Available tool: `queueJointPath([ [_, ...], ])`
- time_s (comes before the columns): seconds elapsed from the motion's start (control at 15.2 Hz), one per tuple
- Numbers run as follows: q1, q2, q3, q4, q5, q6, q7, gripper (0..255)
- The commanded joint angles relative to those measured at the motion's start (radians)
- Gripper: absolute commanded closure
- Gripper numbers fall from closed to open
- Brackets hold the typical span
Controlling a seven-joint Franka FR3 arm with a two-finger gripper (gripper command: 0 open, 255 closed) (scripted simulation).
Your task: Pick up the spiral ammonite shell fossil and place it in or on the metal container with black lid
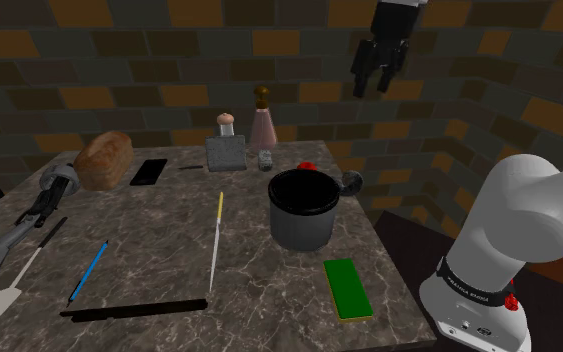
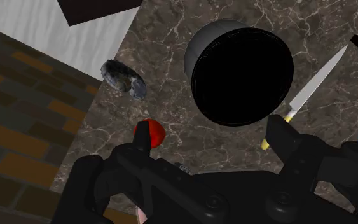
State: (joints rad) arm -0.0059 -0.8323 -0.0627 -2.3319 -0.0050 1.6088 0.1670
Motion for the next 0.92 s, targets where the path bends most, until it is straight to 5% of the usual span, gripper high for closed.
queueJointPath([
  [0.0, 0.000, 0.000, 0.000, 0.000, 0.000, 0.000, 0.000, 0],
  [0.86, 0.041, 0.049, -0.219, -0.357, -0.172, 0.427, -0.422, 0],
])
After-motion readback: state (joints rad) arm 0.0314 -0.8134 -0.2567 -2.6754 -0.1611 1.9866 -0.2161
